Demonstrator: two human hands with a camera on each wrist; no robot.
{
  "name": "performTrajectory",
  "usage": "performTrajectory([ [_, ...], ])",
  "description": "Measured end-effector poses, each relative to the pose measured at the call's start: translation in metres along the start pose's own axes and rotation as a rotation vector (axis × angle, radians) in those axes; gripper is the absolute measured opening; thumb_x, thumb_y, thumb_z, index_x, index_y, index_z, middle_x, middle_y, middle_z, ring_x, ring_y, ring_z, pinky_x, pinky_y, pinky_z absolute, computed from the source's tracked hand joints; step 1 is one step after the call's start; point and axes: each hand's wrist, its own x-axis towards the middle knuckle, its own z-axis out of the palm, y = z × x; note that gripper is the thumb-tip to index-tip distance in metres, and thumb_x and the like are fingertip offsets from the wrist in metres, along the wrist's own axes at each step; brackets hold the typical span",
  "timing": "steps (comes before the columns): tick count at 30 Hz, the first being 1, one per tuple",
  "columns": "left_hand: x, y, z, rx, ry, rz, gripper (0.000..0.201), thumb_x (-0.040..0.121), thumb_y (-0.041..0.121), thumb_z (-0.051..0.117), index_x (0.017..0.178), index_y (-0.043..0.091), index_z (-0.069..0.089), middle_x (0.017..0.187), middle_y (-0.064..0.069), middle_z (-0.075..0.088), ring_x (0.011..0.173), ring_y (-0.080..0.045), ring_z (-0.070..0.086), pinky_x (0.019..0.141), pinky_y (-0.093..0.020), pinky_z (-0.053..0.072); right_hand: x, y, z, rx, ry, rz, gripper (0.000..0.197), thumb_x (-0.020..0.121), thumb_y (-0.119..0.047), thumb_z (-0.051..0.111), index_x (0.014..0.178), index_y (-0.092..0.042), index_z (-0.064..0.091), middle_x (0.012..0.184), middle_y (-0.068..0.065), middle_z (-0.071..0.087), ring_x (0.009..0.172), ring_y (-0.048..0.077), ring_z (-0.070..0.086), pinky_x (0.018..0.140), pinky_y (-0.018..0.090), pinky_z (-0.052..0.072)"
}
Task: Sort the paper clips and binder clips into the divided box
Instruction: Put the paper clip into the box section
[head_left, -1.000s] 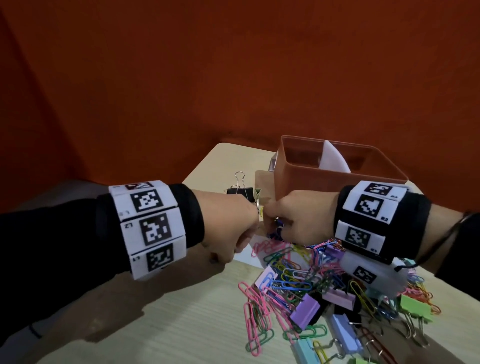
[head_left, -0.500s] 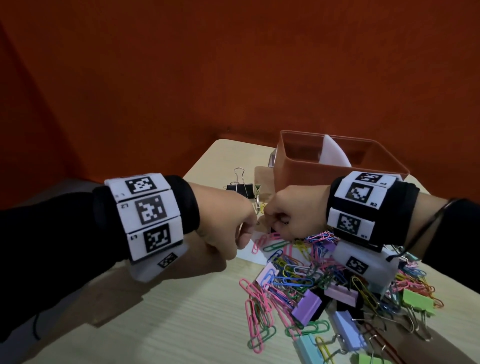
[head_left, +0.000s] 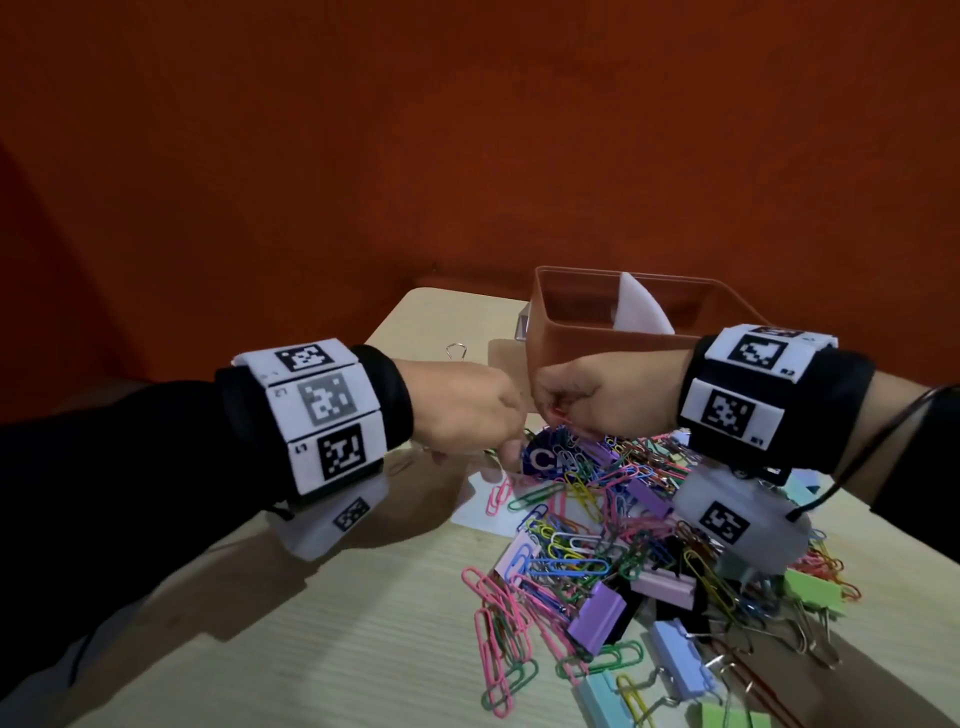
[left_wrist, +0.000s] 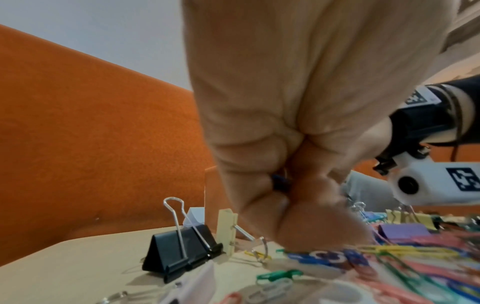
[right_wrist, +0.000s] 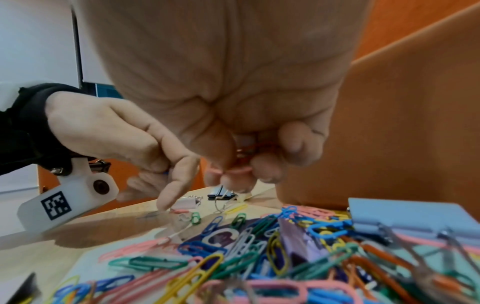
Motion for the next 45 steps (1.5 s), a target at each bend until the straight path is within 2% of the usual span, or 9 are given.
performTrajectory([
  [5, -0.007, -0.003, 0.005, 0.238, -0.021, 0.181, 0.02, 0.09, 0.025, 0.063, 0.107, 0.035, 0.069, 0.066, 0.032, 0.057, 0.07, 0.014, 0.052, 0.062, -0.002, 0.039, -0.005, 0.0, 0.004, 0.125, -0.058, 0.064, 0.024, 0.085, 0.002, 0.04, 0.071, -0.017, 0.047, 0.058, 0.001, 0.05, 0.053, 0.013, 0.044, 0.051, 0.023, 0.036],
  [8, -0.007, -0.007, 0.006, 0.303, -0.028, 0.201, 0.034, 0.081, 0.027, 0.074, 0.112, 0.041, 0.068, 0.104, 0.015, 0.068, 0.093, -0.006, 0.058, 0.087, -0.031, 0.05, -0.004, 0.0, 0.006, 0.26, -0.135, 0.066, 0.014, 0.074, -0.002, 0.044, 0.067, -0.013, 0.049, 0.057, 0.007, 0.052, 0.047, 0.015, 0.044, 0.049, 0.025, 0.034],
  [10, -0.006, -0.007, 0.005, 0.326, -0.023, 0.203, 0.037, 0.077, 0.028, 0.078, 0.112, 0.038, 0.07, 0.109, 0.008, 0.069, 0.098, -0.01, 0.059, 0.089, -0.034, 0.049, -0.003, 0.0, 0.008, 0.264, -0.13, 0.061, 0.006, 0.064, -0.013, 0.046, 0.064, -0.018, 0.051, 0.06, 0.005, 0.053, 0.045, 0.009, 0.043, 0.049, 0.024, 0.032],
  [14, -0.006, -0.006, 0.006, 0.326, 0.037, 0.233, 0.03, 0.074, 0.032, 0.08, 0.103, 0.034, 0.074, 0.1, 0.012, 0.07, 0.091, -0.007, 0.06, 0.086, -0.031, 0.05, 0.001, 0.001, 0.01, 0.315, -0.113, 0.048, 0.008, 0.07, -0.015, 0.05, 0.064, -0.02, 0.053, 0.061, 0.008, 0.054, 0.057, 0.021, 0.048, 0.058, 0.03, 0.037],
  [21, -0.005, -0.006, 0.006, 0.346, 0.043, 0.272, 0.02, 0.076, 0.032, 0.079, 0.096, 0.032, 0.076, 0.057, 0.015, 0.05, 0.059, 0.002, 0.049, 0.054, -0.015, 0.035, 0.009, 0.019, 0.003, 0.542, -0.116, 0.13, 0.033, 0.084, 0.012, 0.034, 0.083, -0.009, 0.059, 0.05, 0.005, 0.054, 0.042, 0.019, 0.056, 0.043, 0.021, 0.04],
  [27, -0.005, -0.007, 0.006, 0.376, 0.002, 0.265, 0.008, 0.081, 0.029, 0.073, 0.084, 0.023, 0.075, 0.073, 0.006, 0.068, 0.068, -0.007, 0.058, 0.062, -0.022, 0.046, 0.008, 0.024, 0.003, 0.779, -0.147, 0.157, 0.033, 0.083, 0.017, 0.033, 0.079, -0.006, 0.057, 0.066, 0.011, 0.056, 0.039, 0.012, 0.047, 0.039, 0.019, 0.039],
  [34, -0.006, -0.012, 0.0, 0.166, 0.005, 0.092, 0.018, 0.092, 0.019, 0.047, 0.077, 0.013, 0.056, 0.06, 0.005, 0.046, 0.056, -0.012, 0.04, 0.056, -0.025, 0.036, 0.004, 0.014, 0.0, 0.969, -0.231, 0.212, 0.009, 0.082, -0.006, 0.048, 0.08, -0.01, 0.056, 0.061, 0.003, 0.046, 0.046, 0.012, 0.039, 0.043, 0.019, 0.032],
  [39, -0.008, -0.016, -0.007, -0.442, -0.073, 0.013, 0.021, 0.091, 0.01, 0.033, 0.072, 0.013, 0.039, 0.058, 0.0, 0.043, 0.048, -0.017, 0.025, 0.047, -0.025, 0.026, -0.003, 0.005, -0.002, 0.415, -0.101, 0.063, 0.012, 0.074, -0.021, 0.078, 0.078, -0.017, 0.067, 0.055, -0.005, 0.051, 0.045, 0.008, 0.04, 0.044, 0.018, 0.03],
  [45, -0.007, -0.016, -0.012, -0.661, -0.119, -0.083, 0.022, 0.083, 0.01, 0.025, 0.064, 0.021, 0.029, 0.054, 0.005, 0.02, 0.048, -0.012, 0.006, 0.043, -0.018, 0.007, -0.001, -0.012, 0.007, -0.003, -0.082, -0.001, 0.022, 0.067, -0.028, 0.084, 0.083, -0.02, 0.07, 0.042, -0.024, 0.052, 0.042, -0.007, 0.046, 0.044, 0.011, 0.032],
])
